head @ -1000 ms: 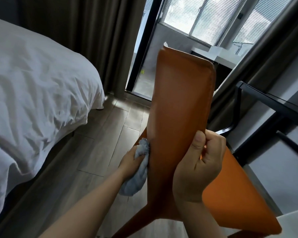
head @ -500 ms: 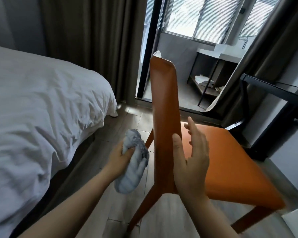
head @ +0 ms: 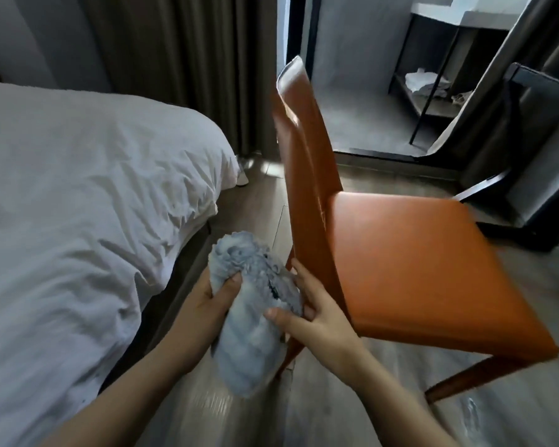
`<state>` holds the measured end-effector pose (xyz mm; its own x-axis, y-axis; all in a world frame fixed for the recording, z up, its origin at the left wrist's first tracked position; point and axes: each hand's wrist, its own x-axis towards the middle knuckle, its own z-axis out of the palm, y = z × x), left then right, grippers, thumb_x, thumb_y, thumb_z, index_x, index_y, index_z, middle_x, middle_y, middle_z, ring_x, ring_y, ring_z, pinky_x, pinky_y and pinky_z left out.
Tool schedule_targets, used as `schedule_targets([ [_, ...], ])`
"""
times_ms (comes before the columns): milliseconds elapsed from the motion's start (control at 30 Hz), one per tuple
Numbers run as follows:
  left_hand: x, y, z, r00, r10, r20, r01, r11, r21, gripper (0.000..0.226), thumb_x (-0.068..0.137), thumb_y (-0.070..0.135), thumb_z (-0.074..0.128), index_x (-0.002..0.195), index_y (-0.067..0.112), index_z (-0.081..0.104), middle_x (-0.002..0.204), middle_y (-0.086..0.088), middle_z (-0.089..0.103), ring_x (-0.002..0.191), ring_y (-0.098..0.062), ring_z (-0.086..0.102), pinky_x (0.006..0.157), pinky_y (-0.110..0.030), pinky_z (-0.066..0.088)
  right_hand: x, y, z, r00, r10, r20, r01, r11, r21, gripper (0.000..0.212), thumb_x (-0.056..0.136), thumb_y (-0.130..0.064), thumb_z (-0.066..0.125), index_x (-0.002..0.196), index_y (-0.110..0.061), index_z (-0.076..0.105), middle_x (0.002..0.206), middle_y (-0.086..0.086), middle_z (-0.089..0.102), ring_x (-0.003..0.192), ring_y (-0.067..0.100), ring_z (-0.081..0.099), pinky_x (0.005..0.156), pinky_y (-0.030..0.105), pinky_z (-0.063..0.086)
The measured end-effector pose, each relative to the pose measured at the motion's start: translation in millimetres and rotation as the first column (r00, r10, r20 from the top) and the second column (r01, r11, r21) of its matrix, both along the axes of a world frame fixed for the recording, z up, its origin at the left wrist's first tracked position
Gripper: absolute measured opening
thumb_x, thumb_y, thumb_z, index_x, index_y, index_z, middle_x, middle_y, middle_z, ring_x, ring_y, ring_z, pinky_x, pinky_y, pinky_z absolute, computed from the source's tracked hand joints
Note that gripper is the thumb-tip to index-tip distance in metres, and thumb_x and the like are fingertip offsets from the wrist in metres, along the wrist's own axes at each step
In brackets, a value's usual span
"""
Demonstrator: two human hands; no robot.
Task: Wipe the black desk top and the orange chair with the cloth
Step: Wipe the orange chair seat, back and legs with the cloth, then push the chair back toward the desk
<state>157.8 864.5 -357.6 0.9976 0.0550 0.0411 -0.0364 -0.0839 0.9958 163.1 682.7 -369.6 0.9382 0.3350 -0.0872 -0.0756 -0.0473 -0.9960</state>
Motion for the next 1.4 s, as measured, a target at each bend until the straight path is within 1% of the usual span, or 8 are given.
schedule_targets([
  [300,-55.0,-18.5,110.6,0.975,-0.151,-0.163,0.152,0.988,-0.005,0.039,0.089,0.054,0.054,0.115,0.025,0.062,0.108,0.002,0.071,0.103,-0.01,0.067,0.091,-0.033,0.052,-64.7,-7.3,110.8,0.985,-0.166,-0.038,0.164,0.985,-0.052,0.047,0.08,-0.013,0.073,0.123,-0.018,0.057,0.114,0.002,0.069,0.105,0.019,0.066,0.09,0.039,0.055],
  [433,-97.7,-37.5,199.8,0.927,-0.313,-0.206,0.3,0.949,-0.093,0.028,0.096,0.031,0.051,0.12,0.019,0.059,0.112,0.0,0.071,0.104,-0.013,0.067,0.085,-0.029,0.055,-127.8,-33.4,207.0,0.964,-0.259,-0.053,0.255,0.963,-0.083,0.034,0.081,-0.005,0.07,0.113,-0.014,0.061,0.102,0.005,0.071,0.094,0.018,0.068,0.077,0.028,0.055],
  [600,-145.1,-69.8,329.6,0.84,-0.455,-0.296,0.469,0.883,-0.026,0.05,0.075,0.052,0.066,0.116,0.023,0.063,0.109,0.004,0.071,0.1,-0.014,0.068,0.083,-0.034,0.057,-232.2,-96.6,344.5,0.857,-0.515,-0.025,0.495,0.836,-0.237,0.037,0.079,0.001,0.069,0.109,-0.019,0.063,0.094,-0.007,0.073,0.087,0.005,0.067,0.073,0.018,0.049],
  [833,-226.7,-174.0,431.3,0.76,-0.614,-0.212,0.645,0.677,0.355,0.017,0.088,0.029,0.069,0.103,0.025,0.063,0.103,0.007,0.067,0.091,-0.009,0.065,0.083,-0.028,0.053,-391.2,-191.0,468.4,0.622,-0.763,0.174,0.762,0.54,-0.357,0.038,0.075,-0.006,0.073,0.099,-0.032,0.06,0.086,-0.016,0.069,0.082,-0.005,0.064,0.069,0.008,0.046],
  [1000,-321.5,-269.2,463.2,0.607,-0.774,-0.181,0.738,0.465,0.489,0.013,0.091,0.023,0.063,0.104,0.023,0.062,0.092,0.002,0.068,0.071,0.002,0.062,0.063,-0.012,0.047,-525.5,-256.4,499.5,0.453,-0.851,0.264,0.859,0.338,-0.386,0.033,0.074,-0.009,0.071,0.095,-0.033,0.06,0.089,-0.015,0.068,0.083,-0.003,0.062,0.07,0.011,0.047],
  [1133,-419.9,-362.6,473.7,0.451,-0.872,-0.19,0.754,0.257,0.605,0.012,0.09,0.023,0.062,0.102,0.026,0.061,0.093,0.007,0.068,0.08,-0.004,0.064,0.066,-0.019,0.052,-644.2,-325.3,505.2,0.357,-0.881,0.311,0.874,0.197,-0.444,0.029,0.072,-0.015,0.069,0.092,-0.035,0.058,0.092,-0.015,0.066,0.084,0.0,0.061,0.071,0.021,0.049],
  [1233,-481.3,-424.7,476.6,0.37,-0.91,-0.19,0.72,0.151,0.677,0.018,0.089,0.029,0.063,0.107,0.027,0.06,0.103,0.009,0.064,0.091,-0.006,0.061,0.085,-0.026,0.053,-717.0,-368.8,508.7,0.307,-0.887,0.344,0.86,0.104,-0.5,0.031,0.072,-0.021,0.067,0.096,-0.036,0.056,0.1,-0.015,0.063,0.089,0.002,0.06,0.074,0.026,0.051],
  [1400,-545.6,-494.2,479.3,0.236,-0.947,-0.218,0.703,0.011,0.711,0.029,0.09,0.035,0.062,0.118,0.028,0.057,0.111,0.01,0.059,0.094,-0.004,0.059,0.087,-0.026,0.053,-800.2,-416.4,514.2,0.239,-0.897,0.373,0.841,-0.001,-0.541,0.035,0.075,-0.019,0.067,0.1,-0.039,0.054,0.107,-0.018,0.057,0.093,-0.003,0.056,0.072,0.018,0.043],
])
